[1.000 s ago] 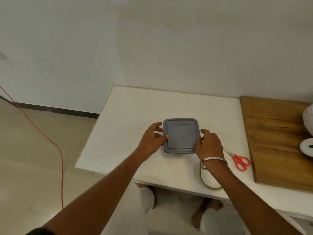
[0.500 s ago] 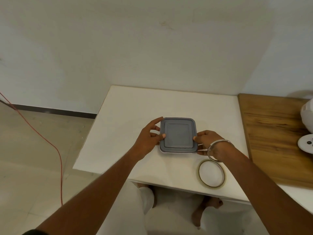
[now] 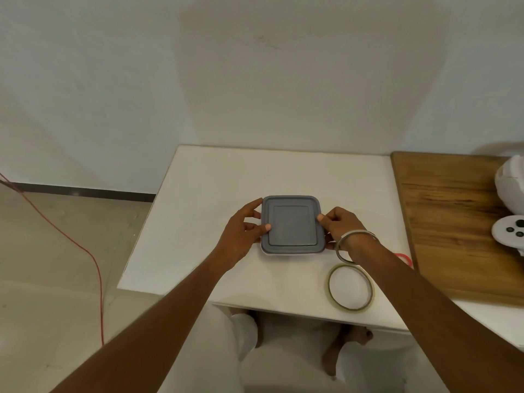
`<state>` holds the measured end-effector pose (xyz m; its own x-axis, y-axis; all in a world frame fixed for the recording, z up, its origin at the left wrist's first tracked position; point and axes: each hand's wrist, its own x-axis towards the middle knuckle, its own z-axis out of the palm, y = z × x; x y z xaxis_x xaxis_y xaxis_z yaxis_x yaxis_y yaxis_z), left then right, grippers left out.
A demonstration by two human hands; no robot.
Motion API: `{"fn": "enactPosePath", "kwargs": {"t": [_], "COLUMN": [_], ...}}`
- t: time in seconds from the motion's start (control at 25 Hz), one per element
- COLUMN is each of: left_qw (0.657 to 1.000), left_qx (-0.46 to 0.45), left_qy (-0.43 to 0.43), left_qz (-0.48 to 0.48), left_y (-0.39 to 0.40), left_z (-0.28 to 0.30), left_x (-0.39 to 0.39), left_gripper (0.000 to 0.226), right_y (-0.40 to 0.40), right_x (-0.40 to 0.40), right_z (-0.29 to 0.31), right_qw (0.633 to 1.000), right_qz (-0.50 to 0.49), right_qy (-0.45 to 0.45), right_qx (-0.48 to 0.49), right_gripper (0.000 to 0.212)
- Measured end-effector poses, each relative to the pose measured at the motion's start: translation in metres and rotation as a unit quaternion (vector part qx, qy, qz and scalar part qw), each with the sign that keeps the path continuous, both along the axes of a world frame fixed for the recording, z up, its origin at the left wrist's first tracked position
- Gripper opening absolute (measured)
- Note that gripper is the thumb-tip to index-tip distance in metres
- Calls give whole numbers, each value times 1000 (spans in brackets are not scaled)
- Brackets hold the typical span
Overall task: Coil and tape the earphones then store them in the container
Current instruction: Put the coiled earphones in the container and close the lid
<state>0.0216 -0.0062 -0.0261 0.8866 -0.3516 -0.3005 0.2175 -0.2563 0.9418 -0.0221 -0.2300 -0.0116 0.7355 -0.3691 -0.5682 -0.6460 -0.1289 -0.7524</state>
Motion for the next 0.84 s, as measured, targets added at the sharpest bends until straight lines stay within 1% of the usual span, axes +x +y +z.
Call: {"fn": "enactPosePath", "kwargs": {"t": [0.04, 0.12, 0.16, 0.24, 0.32, 0.52, 0.68, 0.84], "left_qw": [1000, 997, 994, 987, 984, 986, 992, 995], "left_qx": [9, 27, 37, 55, 70, 64, 57, 54], "left_qy": [2, 19, 32, 44, 38, 44, 44, 8], "left_qz": [-16, -69, -99, -144, -157, -147, -107, -83], "left_y": [2, 7, 11, 15, 15, 12, 12, 0], "left_z": [1, 4, 5, 6, 6, 5, 2, 3], "left_x": [0, 3, 4, 5, 5, 3, 4, 7], "left_gripper": [65, 80, 89, 105, 113, 114, 113, 102], "right_y": [0, -1, -2, -3, -5, -6, -10, -16], "right_x": [0, -1, -2, -4, -4, -5, -6, -2], "right_z": [-1, -4, -3, -2, -3, -7, -7, -11], "right_qw": [999, 993, 992, 996, 997, 995, 992, 988], "right_qz": [18, 56, 65, 63, 63, 60, 92, 73], "right_qy": [-6, -12, -13, -15, -25, -58, -70, -92], "right_qx": [-34, -101, -104, -54, -34, -44, -52, -97], "right_gripper": [25, 28, 29, 26, 22, 20, 23, 22]}}
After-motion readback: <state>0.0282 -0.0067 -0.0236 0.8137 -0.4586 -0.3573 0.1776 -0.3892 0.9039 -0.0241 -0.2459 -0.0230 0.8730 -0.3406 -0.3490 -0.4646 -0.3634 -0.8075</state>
